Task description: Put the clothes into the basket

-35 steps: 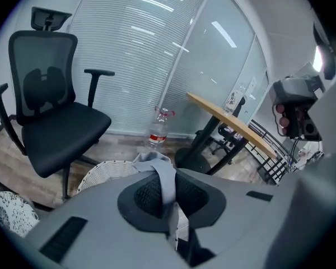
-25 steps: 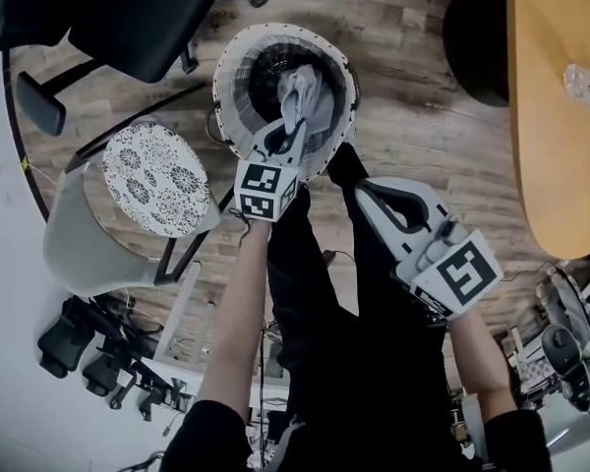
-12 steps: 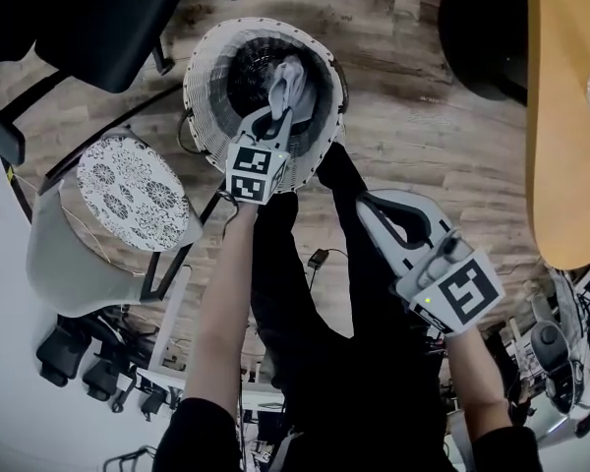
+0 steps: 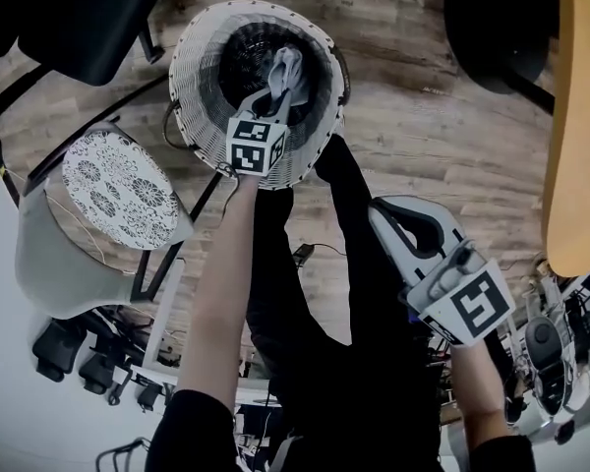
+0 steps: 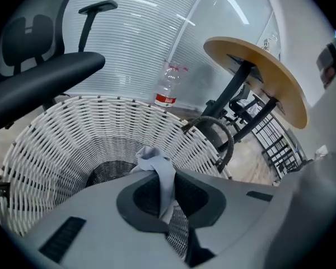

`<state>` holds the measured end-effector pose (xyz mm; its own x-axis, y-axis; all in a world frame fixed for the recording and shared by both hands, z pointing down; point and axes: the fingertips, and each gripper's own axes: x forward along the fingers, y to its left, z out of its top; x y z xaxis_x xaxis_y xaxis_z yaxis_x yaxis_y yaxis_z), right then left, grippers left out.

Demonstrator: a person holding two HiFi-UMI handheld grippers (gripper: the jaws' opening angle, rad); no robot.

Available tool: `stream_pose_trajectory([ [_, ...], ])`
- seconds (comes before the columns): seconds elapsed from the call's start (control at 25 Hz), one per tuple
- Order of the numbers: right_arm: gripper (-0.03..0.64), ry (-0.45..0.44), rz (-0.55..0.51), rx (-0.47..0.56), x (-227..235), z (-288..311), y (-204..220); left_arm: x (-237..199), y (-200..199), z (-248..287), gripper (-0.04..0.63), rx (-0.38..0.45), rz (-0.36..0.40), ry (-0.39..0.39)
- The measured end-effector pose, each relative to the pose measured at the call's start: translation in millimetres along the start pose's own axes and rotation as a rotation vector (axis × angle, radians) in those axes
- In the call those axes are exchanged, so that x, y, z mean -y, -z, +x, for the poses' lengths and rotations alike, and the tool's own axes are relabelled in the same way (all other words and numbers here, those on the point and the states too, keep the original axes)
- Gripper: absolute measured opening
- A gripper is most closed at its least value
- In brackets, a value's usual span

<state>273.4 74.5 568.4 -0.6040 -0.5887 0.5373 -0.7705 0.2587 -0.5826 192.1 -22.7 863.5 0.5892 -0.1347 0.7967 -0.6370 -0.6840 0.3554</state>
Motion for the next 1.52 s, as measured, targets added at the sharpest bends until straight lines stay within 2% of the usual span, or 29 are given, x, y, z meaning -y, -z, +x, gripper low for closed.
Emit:
stream_pose_trajectory([
  [0.56, 0.017, -0.018, 0.009, -0.039, 10.2, 30.3, 42.0, -27.0, 47.9, 74.9, 0.04, -0.058, -0.013, 0.01],
  [0.76, 0.017, 0.006, 0.072, -0.039, 11.6, 42.3, 51.5, -38.1, 71.4, 98.6, 0.04, -0.132, -0.006, 0.028],
  [0.88, 0.017, 0.01, 0.081, -0.042, 9.6, 44.9, 58.6, -44.5, 80.8, 109.8, 0.04, -0.159, -0.035, 0.028],
  [1.04, 0.017, 0.022, 0.094, -0.046, 11.3, 42.8, 67.0, -45.7, 87.9, 118.7, 0.041, -0.168, -0.081, 0.041],
  [1.16, 0.017, 0.031, 0.099, -0.04, 11.1, 42.1, 70.4, -44.6, 89.7, 122.2, 0.046, -0.164, -0.085, 0.032],
  [1.24, 0.017, 0.031, 0.101, -0.043, 9.1, 41.8, 72.0, -44.7, 90.9, 121.0, 0.065, -0.162, -0.08, 0.026],
  [1.32, 0.017, 0.034, 0.104, -0.047, 7.8, 40.3, 72.4, -44.3, 90.3, 118.3, 0.123, -0.158, -0.087, 0.026],
  [1.52, 0.017, 0.001, 0.081, -0.016, -1.4, 37.6, 65.2, -41.6, 86.3, 103.4, 0.126, -0.15, -0.087, 0.042],
])
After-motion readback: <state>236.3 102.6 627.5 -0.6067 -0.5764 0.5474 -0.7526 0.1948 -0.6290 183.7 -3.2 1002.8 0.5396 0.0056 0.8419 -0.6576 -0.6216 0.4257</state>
